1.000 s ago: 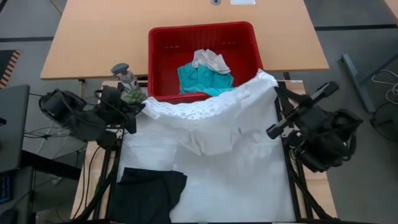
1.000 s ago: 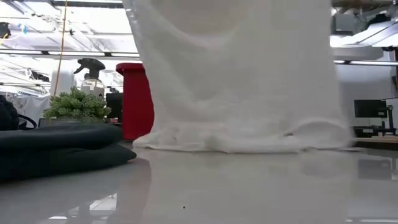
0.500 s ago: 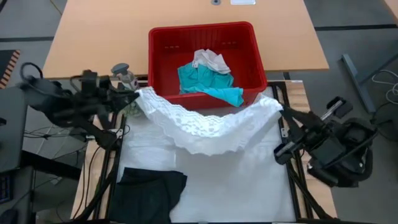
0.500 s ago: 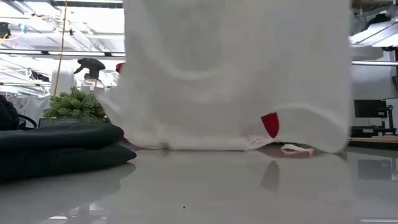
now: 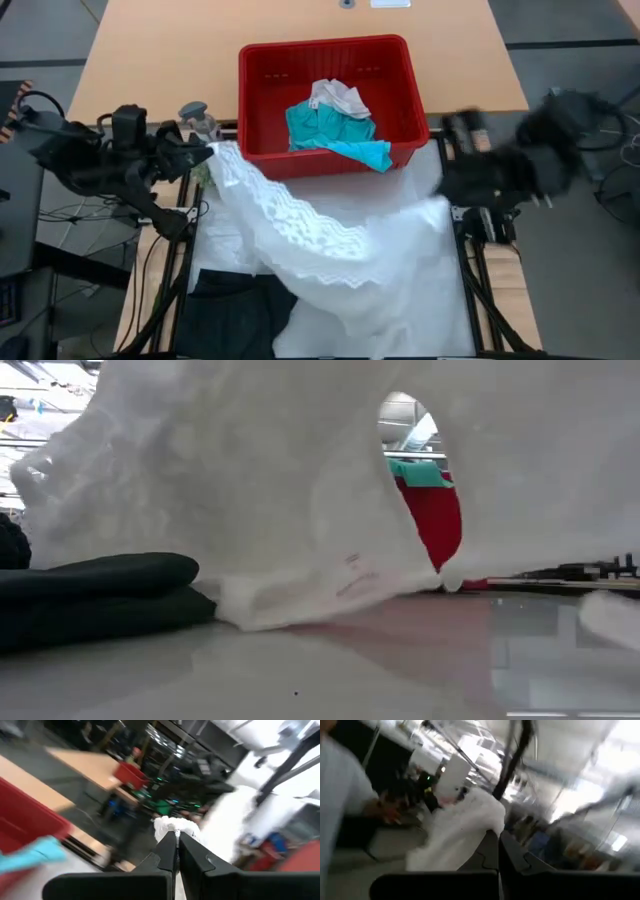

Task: Fold Laundry from Bin
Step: Fold the white dress

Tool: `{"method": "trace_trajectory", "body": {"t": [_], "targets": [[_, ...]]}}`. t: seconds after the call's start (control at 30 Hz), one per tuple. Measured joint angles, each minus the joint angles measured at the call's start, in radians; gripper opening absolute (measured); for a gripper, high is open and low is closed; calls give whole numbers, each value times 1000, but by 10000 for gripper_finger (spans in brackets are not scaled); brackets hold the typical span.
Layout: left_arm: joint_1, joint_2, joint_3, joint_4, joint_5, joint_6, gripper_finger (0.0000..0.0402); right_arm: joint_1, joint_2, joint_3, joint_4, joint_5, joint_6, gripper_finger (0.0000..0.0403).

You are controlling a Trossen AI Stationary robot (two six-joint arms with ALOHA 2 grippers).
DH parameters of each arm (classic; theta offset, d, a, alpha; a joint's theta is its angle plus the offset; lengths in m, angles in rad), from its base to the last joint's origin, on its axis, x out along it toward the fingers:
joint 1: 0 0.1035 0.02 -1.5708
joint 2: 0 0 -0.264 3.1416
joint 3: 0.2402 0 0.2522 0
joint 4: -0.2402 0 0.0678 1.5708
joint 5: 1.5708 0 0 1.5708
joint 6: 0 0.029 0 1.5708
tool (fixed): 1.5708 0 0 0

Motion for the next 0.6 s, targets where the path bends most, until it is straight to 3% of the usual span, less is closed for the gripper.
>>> {"method": "trace_trajectory", "body": {"t": [0.1,0.3,0.4,0.5,0.6], "targets": [[-5,12,0,0,51,-103,0,3,15,-20,-85,80,158,19],[-62,71,0,-6,99,-151,0,140,35,-108,-179,243,239,19],[-90,121,0,21,93,-109,0,200,29,-157,-165,431,290,19],[-118,167,-1,134,129,-85,0,281,33,-166,-150,589,291,19],[-150,206,1,306,206,-53,0,358,22,-159,-65,660,256,19]]}}
